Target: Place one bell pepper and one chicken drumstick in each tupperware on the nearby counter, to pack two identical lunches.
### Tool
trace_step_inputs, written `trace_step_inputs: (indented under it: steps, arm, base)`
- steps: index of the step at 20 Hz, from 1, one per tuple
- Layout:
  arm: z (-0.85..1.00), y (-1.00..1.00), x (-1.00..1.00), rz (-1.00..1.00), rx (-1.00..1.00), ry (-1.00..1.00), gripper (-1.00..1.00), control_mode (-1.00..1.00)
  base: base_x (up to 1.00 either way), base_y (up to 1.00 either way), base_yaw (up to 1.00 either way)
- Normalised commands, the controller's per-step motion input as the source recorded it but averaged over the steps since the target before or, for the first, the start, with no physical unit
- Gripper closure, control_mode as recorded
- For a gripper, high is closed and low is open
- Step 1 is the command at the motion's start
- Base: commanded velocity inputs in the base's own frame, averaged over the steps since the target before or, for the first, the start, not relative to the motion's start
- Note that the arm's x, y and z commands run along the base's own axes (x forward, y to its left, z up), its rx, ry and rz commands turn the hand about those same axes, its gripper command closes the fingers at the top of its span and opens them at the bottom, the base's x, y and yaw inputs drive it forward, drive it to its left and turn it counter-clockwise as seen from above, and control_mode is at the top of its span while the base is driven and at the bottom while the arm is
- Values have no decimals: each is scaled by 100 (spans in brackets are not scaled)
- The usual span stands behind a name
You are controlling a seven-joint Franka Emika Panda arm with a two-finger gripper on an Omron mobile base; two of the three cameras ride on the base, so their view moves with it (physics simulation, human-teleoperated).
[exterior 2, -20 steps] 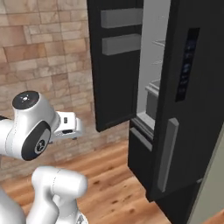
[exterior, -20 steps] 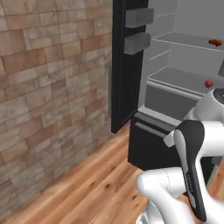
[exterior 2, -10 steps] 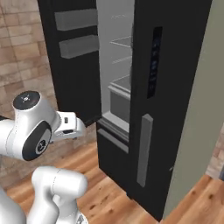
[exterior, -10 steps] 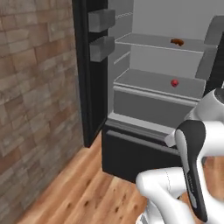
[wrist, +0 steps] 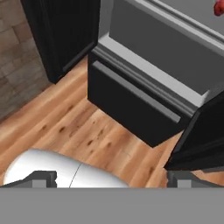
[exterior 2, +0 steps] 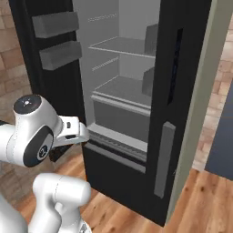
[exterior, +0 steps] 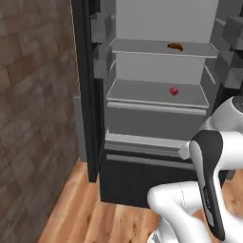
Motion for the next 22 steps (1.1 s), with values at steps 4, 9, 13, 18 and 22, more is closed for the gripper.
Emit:
trace_step_inputs:
  steps: [4, 9, 13, 18, 22]
  arm:
    - [0, 0, 0, 0, 0, 0, -100, 100]
    - [0, 0, 0, 0, 0, 0, -100, 100]
    - [0, 0, 0, 0, 0, 0, -100, 100]
    - [0, 0, 0, 0, 0, 0, -100, 100]
    - [0, 0, 0, 0, 0, 0, -100, 100]
  base:
    - [35, 23, -46]
    - [29, 10, -44]
    - [51, 56, -35]
    - [51, 58, -20]
    - [31, -4, -15]
